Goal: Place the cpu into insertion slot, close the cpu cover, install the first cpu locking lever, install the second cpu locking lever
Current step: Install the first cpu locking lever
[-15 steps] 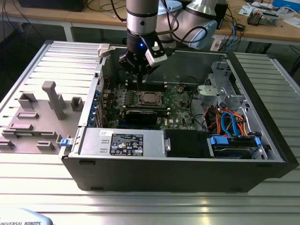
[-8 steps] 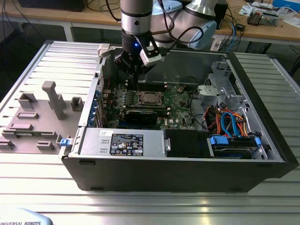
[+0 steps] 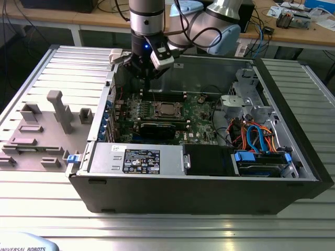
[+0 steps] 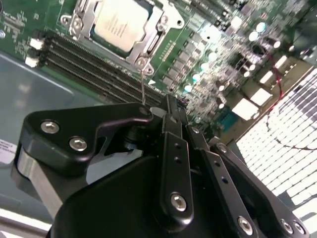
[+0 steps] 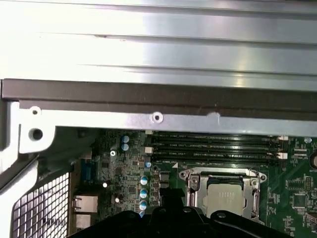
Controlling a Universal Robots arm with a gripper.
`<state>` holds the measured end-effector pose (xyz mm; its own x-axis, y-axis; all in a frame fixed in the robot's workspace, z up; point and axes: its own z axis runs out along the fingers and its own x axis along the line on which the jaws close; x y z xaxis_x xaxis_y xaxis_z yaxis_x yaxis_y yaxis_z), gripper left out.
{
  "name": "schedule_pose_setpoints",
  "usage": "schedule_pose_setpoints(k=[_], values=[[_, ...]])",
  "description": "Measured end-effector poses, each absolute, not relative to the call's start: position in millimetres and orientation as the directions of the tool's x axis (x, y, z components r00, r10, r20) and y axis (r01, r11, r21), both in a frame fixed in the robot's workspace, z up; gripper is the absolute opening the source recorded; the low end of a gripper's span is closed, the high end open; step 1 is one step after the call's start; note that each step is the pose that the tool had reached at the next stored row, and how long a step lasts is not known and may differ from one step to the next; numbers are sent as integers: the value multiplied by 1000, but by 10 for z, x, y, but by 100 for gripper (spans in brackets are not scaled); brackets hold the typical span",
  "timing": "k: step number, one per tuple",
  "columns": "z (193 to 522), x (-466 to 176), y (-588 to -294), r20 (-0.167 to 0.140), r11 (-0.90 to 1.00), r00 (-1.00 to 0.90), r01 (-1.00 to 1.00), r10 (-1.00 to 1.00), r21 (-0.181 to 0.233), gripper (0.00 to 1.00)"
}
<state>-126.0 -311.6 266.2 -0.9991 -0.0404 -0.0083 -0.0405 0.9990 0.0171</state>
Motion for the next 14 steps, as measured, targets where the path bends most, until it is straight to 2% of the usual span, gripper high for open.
schedule_pose_setpoints(k=[14], values=[[2652,-1173,-3052,-8,999,-999,-41,-40,17,11]])
